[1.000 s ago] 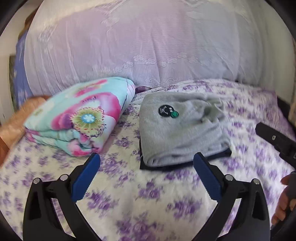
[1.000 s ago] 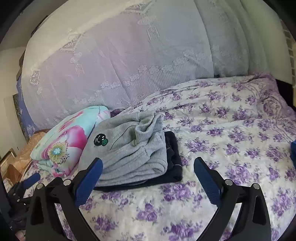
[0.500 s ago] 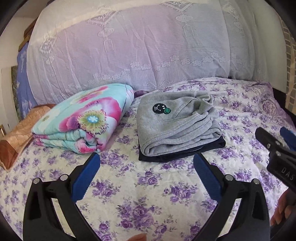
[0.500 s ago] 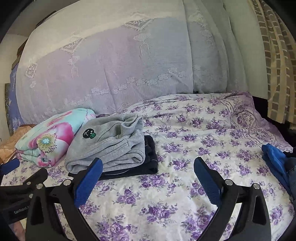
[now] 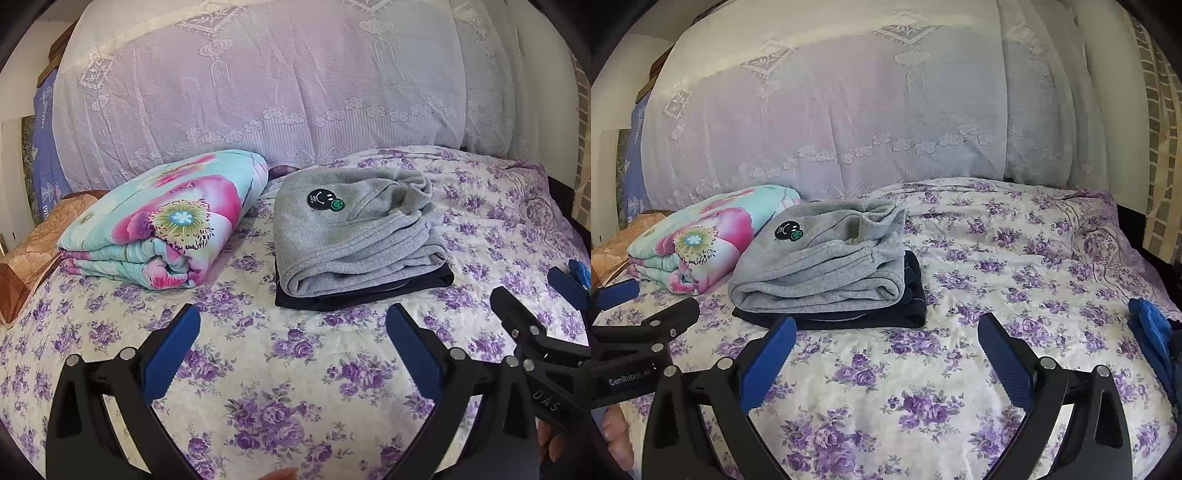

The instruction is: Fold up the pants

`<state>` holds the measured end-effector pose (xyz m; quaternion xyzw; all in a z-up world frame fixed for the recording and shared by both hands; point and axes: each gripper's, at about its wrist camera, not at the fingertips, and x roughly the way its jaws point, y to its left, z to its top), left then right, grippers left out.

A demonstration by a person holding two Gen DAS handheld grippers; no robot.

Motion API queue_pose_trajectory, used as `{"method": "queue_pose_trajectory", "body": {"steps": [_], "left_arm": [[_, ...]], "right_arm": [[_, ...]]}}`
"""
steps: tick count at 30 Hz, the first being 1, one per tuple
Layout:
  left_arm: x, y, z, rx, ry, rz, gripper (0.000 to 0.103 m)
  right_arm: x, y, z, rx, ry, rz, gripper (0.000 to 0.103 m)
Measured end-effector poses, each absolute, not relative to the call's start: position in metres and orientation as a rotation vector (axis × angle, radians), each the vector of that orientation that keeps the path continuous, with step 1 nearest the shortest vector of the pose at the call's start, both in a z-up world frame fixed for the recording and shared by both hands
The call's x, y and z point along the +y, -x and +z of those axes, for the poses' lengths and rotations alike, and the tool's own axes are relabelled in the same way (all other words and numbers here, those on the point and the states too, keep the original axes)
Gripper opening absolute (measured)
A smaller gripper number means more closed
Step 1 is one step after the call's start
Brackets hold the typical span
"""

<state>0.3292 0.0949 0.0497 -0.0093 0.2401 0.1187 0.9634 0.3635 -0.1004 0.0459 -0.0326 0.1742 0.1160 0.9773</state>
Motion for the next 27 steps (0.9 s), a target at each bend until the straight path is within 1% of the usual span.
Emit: {"method": "queue_pose_trajectory", "body": {"steps": [11,14,17,19,22,27], "left_arm": [[0.101,-0.323,0.047,0.527,0.048,0.259,0.099],[0.107,-0.324,0.044,0.542,0.029,0.324,0.099],[0.113,-0.329,0.035,0.584,0.023,0.373,0.099],[0.114,-0.329,0.028,0.617,0.046,0.344,0.099],[0.109,-0.322,0.023,0.629,0.078,0.280,0.099],[0.092,-0.300,0.018,0.605,0.060,0.248,0.099]], "right_arm": [[-0.100,-0.362,0.048,0.374,0.041,0.276,0.099],[-0.100,-0.368,0.044,0.427,0.033,0.282,0.099],[-0.100,-0.379,0.035,0.524,0.011,0.283,0.099],[-0.102,-0.383,0.027,0.587,-0.015,0.285,0.099],[-0.107,-0.375,0.017,0.630,-0.042,0.275,0.099],[-0.112,-0.337,0.013,0.576,-0.001,0.250,0.099]]}}
